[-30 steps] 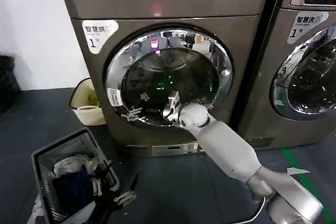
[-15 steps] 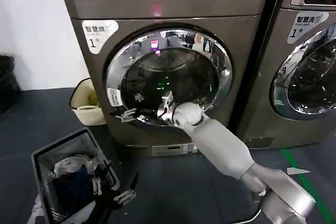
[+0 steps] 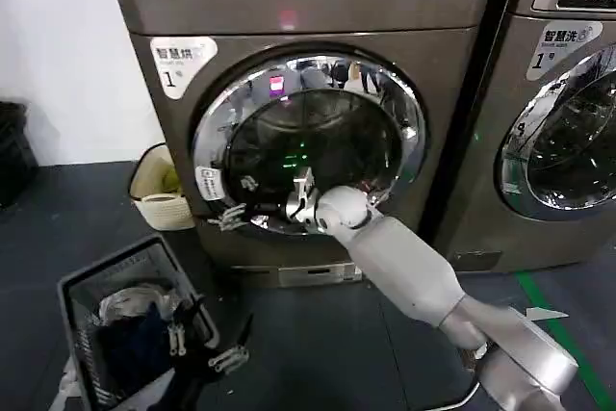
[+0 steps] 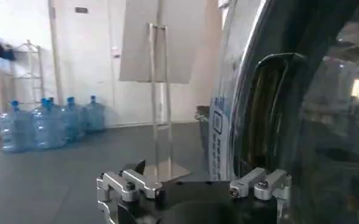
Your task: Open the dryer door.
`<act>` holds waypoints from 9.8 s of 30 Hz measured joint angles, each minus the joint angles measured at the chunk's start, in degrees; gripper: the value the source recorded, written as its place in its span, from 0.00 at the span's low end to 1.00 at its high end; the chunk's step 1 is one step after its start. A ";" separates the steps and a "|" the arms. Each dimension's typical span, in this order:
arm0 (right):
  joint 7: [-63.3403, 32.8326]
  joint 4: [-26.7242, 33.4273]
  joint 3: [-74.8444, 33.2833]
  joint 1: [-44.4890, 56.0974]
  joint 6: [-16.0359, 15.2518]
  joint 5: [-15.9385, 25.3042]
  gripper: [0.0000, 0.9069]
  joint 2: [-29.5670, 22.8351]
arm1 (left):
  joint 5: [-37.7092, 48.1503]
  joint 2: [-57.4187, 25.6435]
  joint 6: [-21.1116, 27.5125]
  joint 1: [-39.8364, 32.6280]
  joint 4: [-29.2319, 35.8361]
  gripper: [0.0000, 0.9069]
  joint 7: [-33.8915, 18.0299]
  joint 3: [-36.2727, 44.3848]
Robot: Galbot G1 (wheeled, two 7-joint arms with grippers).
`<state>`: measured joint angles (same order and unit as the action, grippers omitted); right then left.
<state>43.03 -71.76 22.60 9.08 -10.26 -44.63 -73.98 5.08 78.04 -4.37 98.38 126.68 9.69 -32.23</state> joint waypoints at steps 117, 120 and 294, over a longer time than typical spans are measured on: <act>10.60 4.41 -76.74 79.07 31.87 -0.78 1.00 46.17 | 11.96 -31.87 3.95 -38.59 3.70 1.00 7.75 35.02; 6.65 4.96 -83.76 84.97 31.87 1.11 1.00 44.04 | 11.81 -30.80 3.99 -40.21 3.00 1.00 7.67 37.12; -31.64 -23.03 -125.93 115.99 10.83 17.70 1.00 -10.13 | 6.51 -5.60 15.77 -58.46 -21.95 1.00 -11.87 42.27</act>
<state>11.40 -94.79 -103.32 125.08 0.57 -26.94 -84.11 11.59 72.44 11.40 39.92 104.72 -2.17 10.04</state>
